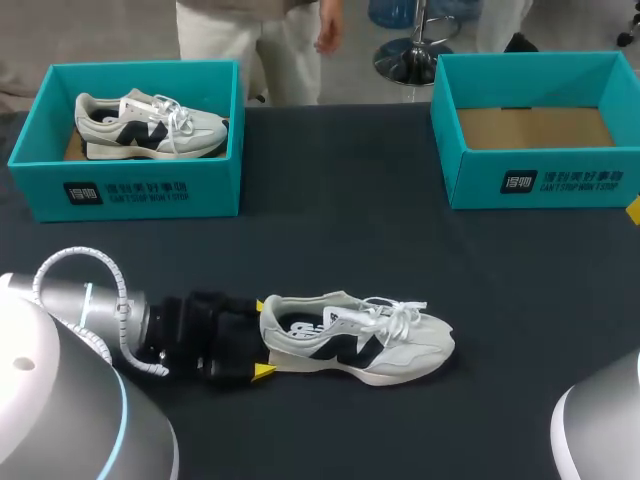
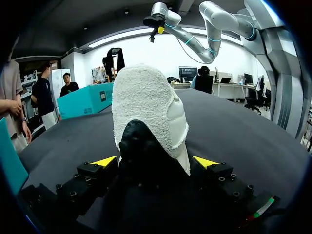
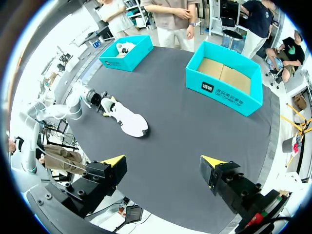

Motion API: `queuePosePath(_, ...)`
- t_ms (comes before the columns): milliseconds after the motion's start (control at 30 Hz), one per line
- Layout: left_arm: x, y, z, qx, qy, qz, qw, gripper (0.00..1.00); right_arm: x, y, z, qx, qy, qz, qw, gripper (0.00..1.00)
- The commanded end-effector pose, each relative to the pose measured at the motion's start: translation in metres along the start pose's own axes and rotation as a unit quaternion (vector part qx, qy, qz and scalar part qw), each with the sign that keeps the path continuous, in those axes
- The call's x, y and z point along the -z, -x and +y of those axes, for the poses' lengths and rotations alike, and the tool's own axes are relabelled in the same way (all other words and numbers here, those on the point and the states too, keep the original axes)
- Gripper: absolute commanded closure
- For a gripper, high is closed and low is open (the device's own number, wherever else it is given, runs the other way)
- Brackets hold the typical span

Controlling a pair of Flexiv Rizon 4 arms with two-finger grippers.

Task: Take the shoe out of the shoebox, open the shoe tongue, remove and reinsert the insole, then place the shoe into the shoebox

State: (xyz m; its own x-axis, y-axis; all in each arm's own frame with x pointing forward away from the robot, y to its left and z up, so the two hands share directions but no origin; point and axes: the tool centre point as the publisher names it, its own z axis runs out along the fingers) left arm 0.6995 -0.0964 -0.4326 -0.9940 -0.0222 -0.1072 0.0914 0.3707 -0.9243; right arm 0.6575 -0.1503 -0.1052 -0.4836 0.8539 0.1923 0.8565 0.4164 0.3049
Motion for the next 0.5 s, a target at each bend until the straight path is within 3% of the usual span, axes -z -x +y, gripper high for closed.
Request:
queuePosePath(33,-0.0022,0.0024,-0.0016,-0.003,0.001,0.004,1.000,0.00,-0.0003,0.0012,0.0027,0.000,-0.003,0.001,1.000,0.00)
queuePosePath(500,-0.0087,0.0095,-0.0022,-0.005,0.008,0.013,1.000,0.00,-0.0003,0.0012,0.0027,0.000,-0.003,0.001,1.000,0.00)
